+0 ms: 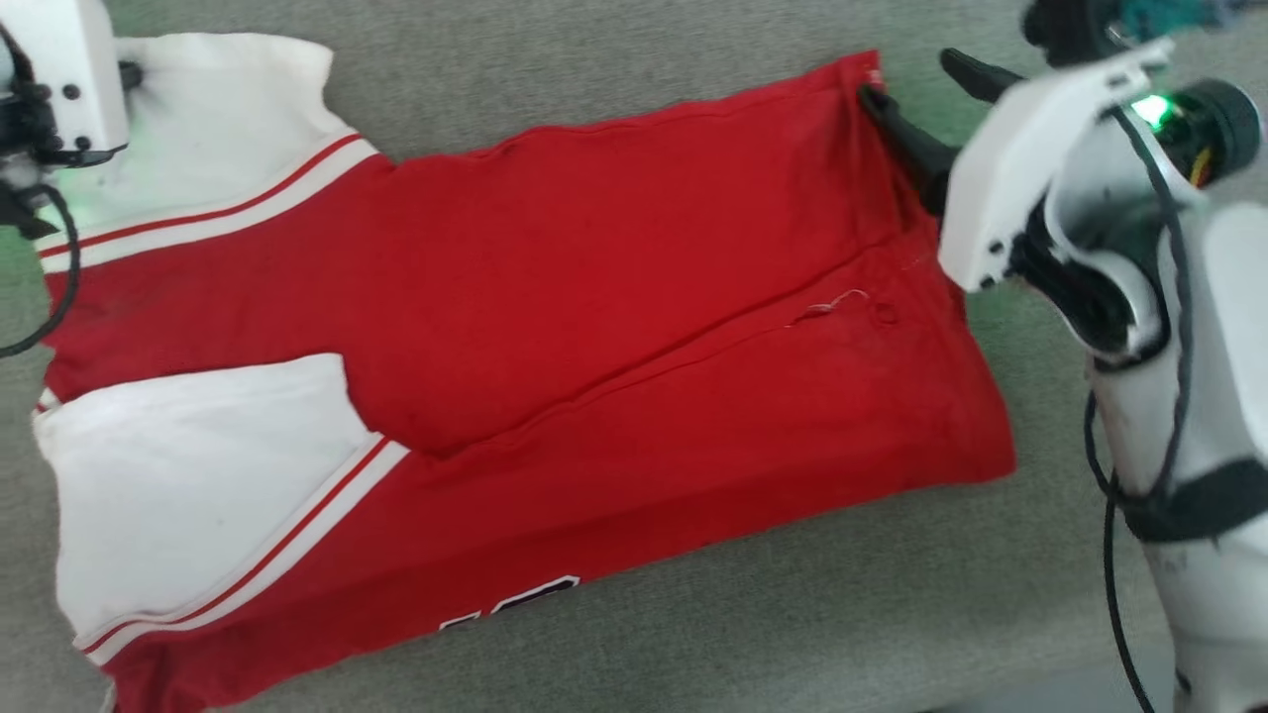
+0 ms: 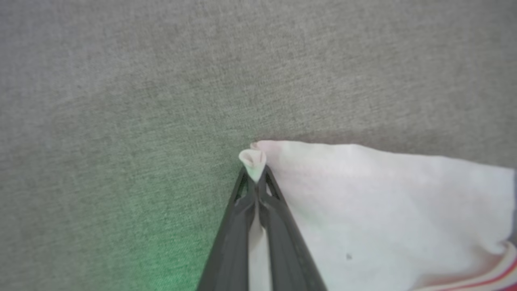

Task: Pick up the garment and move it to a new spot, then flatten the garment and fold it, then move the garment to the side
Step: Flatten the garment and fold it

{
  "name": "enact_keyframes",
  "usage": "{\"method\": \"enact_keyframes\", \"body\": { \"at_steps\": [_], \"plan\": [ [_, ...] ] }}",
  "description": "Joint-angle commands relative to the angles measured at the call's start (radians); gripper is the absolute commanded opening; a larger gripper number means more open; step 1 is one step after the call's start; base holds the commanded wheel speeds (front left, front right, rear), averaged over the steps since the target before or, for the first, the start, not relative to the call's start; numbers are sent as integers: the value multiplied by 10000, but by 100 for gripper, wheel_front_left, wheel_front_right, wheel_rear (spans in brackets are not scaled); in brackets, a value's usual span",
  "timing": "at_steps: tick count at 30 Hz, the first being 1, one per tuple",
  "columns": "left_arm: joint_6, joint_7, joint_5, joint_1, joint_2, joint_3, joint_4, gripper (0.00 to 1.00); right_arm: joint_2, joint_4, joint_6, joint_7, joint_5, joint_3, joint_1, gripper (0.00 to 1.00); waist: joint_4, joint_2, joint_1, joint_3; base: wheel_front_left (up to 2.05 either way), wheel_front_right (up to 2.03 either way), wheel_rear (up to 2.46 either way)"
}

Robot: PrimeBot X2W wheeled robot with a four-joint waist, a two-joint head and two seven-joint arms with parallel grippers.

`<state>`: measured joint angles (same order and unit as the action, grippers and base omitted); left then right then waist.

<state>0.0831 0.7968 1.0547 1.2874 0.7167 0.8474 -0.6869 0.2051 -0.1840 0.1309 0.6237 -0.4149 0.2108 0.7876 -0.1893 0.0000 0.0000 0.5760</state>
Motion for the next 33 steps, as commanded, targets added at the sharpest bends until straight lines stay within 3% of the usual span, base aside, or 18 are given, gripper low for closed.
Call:
{"method": "enact_keyframes", "body": {
  "at_steps": [1, 10, 11, 12, 20, 25, 33],
  "plan": [
    [-40, 29, -37, -341, -293, 222, -202, 0, -25, -358, -4, 210, -210, 177, 300, 100, 173, 0, 0, 48, 0, 0, 0],
    [-288, -397, -54, -133, -844, 232, -531, 0, 141, -2943, -2, 2187, -484, 1516, 1596, 100, 629, 0, 0, 3, 0, 0, 0],
    [-314, -472, -52, -103, -893, 223, -570, 0, 198, -3094, -2, 2399, -519, 1730, 1645, 80, 663, 0, 0, -14, 0, 0, 0],
    [-342, -551, -49, -72, -958, 208, -613, 0, 281, -3237, -2, 2493, -571, 1813, 1686, 1, 711, 0, 0, -34, 0, 0, 0],
    [-694, -1407, -64, 106, -1143, 20, -927, 0, 796, -3397, -14, 1829, -697, 1716, 1951, 0, 995, 0, 0, -458, 0, 0, 0],
    [-1159, -1733, -56, 141, -1222, 42, -931, 0, 1183, -3155, -14, 1048, -840, 1751, 1632, 0, 1328, 0, 0, -1122, 0, 0, 0],
    [-1308, -1340, 219, -361, -1013, 149, -160, 0, 1958, -2452, -13, 193, -1230, 1704, 697, 0, 1903, 0, 0, -2106, 0, 0, 0]
  ]
}}
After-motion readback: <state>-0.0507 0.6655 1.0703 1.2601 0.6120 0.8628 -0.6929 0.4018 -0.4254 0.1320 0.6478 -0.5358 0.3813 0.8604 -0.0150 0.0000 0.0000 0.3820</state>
